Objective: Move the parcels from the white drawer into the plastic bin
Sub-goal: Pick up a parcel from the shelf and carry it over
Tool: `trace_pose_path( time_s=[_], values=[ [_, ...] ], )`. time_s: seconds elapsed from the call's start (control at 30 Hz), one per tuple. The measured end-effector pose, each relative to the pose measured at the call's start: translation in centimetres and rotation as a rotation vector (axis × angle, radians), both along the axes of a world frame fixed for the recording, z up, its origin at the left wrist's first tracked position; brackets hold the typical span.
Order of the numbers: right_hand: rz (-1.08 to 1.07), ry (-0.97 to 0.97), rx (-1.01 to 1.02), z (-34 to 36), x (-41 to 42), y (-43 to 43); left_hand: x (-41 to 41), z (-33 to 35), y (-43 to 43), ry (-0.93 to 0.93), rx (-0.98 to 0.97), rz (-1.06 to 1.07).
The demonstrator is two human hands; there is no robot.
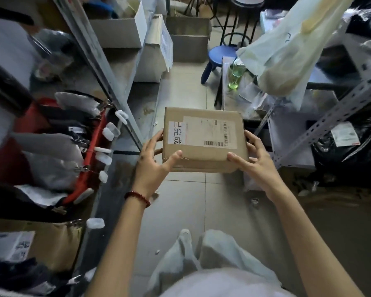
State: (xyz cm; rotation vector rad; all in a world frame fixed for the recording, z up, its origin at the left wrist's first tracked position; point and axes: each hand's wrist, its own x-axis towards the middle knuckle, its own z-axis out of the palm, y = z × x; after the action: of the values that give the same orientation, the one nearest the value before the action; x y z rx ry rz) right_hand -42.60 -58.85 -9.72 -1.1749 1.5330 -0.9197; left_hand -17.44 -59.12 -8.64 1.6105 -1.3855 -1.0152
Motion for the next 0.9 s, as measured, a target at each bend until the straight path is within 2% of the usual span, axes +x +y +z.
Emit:
trace_pose_path(
  time_s=[0.3,0.6,0.73,0.9],
  values=[
    [-0.041,0.093,-0.049,-0.8,0.2,-11.8,-0.7,-1.4,-12.9,-0.094,-0.058,0.010],
    [0.013,0.147,-0.071,-0.4,-0.5,-26.4,-1.6,-1.0,-26.1,-0.335,-0.083,-0.015],
    [0.042,0.134,-0.047,-0.8,-0.2,-33.3,-0.6,-1.5,-33.1,-0.359,-0.058,-0.039],
    [-0.025,0.148,-0.056,-1.2,0.3,-42.1,-0.2,-1.8,-44.0,-0.358,-0.073,-0.117]
  ],
)
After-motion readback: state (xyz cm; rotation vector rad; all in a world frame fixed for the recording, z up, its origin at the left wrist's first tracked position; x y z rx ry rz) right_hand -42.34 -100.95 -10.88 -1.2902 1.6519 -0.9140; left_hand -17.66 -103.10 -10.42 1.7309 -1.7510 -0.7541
